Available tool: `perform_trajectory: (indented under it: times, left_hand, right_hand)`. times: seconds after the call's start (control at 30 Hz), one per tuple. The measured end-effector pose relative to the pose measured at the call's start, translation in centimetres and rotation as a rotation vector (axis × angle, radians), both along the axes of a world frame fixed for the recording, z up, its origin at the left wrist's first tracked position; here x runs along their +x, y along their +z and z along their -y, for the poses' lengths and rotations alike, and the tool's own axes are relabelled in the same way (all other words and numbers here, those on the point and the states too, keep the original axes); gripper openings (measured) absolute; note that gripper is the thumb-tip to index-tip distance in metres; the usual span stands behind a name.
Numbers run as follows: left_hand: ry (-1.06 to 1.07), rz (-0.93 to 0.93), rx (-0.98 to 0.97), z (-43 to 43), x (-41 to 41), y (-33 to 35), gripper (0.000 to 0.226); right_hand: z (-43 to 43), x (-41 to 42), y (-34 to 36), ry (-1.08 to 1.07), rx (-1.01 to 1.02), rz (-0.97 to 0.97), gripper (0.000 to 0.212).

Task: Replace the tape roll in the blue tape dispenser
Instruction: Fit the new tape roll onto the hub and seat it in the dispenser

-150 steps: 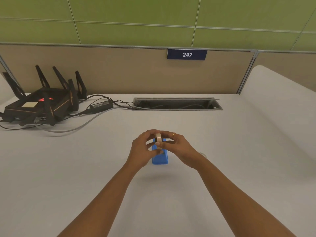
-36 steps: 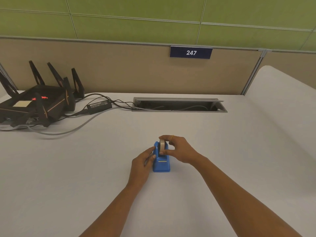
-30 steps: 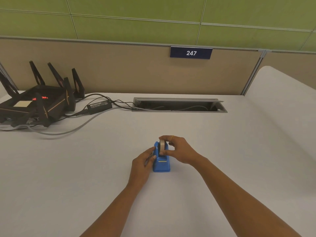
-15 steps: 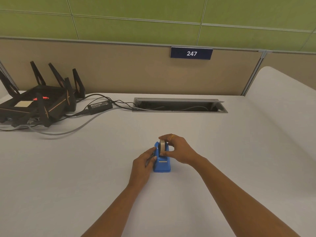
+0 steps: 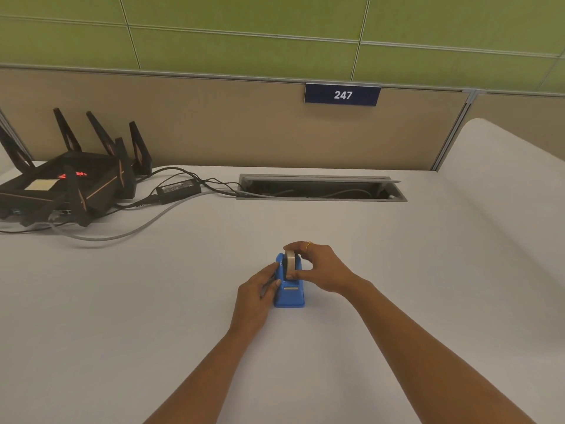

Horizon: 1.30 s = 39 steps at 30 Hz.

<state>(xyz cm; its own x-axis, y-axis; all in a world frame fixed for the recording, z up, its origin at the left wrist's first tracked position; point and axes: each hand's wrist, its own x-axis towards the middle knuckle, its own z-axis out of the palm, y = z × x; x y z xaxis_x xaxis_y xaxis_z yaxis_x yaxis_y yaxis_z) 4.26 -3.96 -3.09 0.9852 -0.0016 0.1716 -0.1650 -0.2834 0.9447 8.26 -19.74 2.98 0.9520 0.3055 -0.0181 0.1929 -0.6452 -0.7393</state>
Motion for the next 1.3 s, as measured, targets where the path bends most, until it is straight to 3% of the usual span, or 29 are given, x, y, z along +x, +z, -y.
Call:
perform_trajectory:
  times: [0.7, 1.3]
  left_hand:
    - [-0.005, 0.021, -0.014, 0.2, -0.4, 0.3, 0.037]
    - [-0.011, -0.005, -0.048, 0.1, -0.3, 0.3, 0.036]
  right_hand:
    - [-0.3, 0.6, 1.5, 0.093, -0.152, -0.092, 0.055]
    - [-0.4, 0.6, 1.5, 0.081, -0.133, -0.124, 0.054]
